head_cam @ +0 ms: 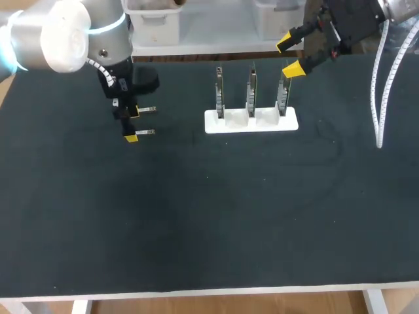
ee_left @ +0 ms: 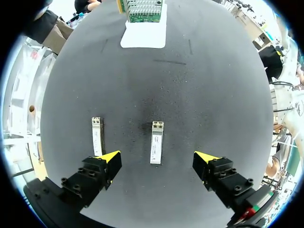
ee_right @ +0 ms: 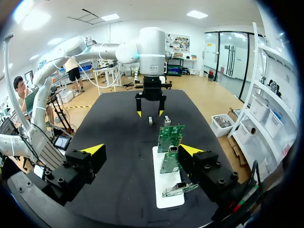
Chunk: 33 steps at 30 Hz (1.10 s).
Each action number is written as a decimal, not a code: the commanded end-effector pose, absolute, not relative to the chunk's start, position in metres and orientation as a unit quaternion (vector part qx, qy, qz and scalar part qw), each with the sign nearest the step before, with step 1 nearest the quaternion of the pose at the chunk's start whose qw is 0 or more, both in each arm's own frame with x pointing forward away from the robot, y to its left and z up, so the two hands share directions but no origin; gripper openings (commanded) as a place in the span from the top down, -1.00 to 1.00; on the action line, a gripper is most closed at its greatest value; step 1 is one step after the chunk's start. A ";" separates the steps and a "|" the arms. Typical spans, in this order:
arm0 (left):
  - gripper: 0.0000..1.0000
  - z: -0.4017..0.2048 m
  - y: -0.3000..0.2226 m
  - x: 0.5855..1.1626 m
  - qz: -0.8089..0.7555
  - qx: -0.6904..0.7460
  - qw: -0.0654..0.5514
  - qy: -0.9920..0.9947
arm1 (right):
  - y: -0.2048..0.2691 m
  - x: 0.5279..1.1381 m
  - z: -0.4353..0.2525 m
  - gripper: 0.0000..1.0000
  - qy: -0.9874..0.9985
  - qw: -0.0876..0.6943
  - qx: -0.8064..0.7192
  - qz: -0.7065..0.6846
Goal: Pick up the optical module with the left hand, and insert it into the network port with the right hand.
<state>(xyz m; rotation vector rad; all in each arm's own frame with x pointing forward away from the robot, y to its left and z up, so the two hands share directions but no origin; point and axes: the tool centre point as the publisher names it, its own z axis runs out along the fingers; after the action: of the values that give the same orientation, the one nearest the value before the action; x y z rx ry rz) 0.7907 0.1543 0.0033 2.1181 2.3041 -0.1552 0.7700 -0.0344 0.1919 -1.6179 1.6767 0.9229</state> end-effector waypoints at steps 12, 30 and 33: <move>-1.00 0.007 0.158 0.803 -0.030 0.685 -0.001 0.728 | -0.034 0.771 0.192 -1.00 0.635 0.312 -0.613 0.350; -1.00 -0.014 0.167 0.803 -0.050 0.679 -0.015 0.733 | -0.034 0.771 0.192 -1.00 0.635 0.312 -0.613 0.350; -1.00 -0.014 0.165 0.804 -0.049 0.680 -0.015 0.731 | -0.034 0.771 0.192 -1.00 0.635 0.312 -0.613 0.350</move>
<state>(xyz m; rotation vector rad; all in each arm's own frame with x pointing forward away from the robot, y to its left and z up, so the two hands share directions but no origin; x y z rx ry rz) 0.7977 0.1673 -0.0143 2.1420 2.3134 -0.1481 0.7700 -0.0344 0.1919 -1.6179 1.6767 0.9229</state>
